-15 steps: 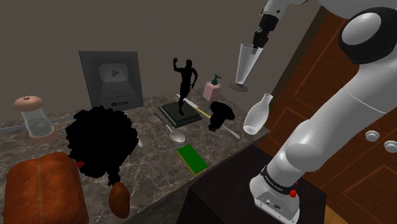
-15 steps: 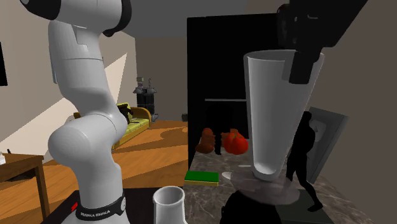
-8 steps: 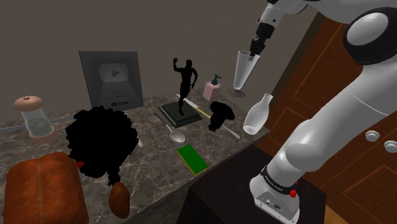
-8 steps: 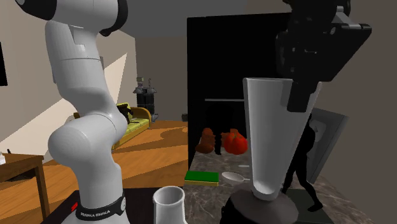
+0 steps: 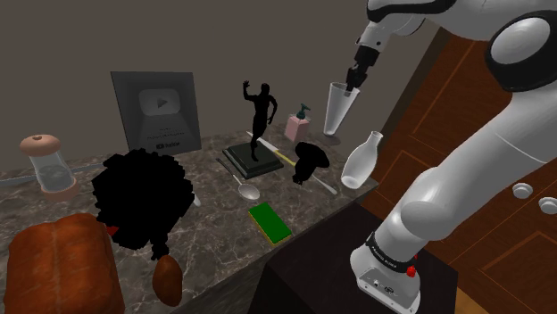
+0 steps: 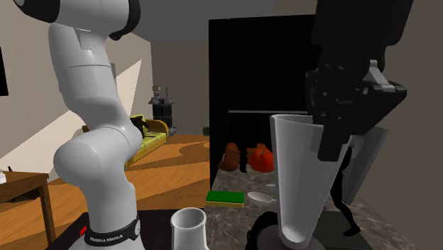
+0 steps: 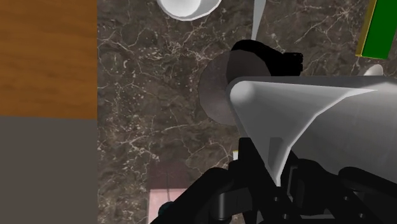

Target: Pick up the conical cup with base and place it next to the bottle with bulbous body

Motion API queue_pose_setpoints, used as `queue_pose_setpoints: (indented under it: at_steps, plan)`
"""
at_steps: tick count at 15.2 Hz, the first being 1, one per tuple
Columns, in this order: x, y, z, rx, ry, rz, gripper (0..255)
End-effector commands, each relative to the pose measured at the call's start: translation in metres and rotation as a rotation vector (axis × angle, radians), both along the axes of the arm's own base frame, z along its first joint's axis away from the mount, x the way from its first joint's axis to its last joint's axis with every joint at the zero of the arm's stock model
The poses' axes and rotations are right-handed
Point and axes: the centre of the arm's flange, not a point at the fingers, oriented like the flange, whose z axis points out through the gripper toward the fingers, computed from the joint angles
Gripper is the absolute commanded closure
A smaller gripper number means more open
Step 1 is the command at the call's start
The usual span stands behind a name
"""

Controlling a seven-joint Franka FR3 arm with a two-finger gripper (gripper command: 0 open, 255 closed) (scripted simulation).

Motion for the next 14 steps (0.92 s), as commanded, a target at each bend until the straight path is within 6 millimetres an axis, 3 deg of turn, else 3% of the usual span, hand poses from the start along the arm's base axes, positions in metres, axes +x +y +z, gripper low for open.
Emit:
queue_pose_setpoints:
  at_steps: [1, 14]
  plan:
    - [0.0, 0.002, -0.011, 0.0, -0.001, 0.0, 255]
    - [0.0, 0.002, -0.079, 0.0, -0.001, 0.0, 255]
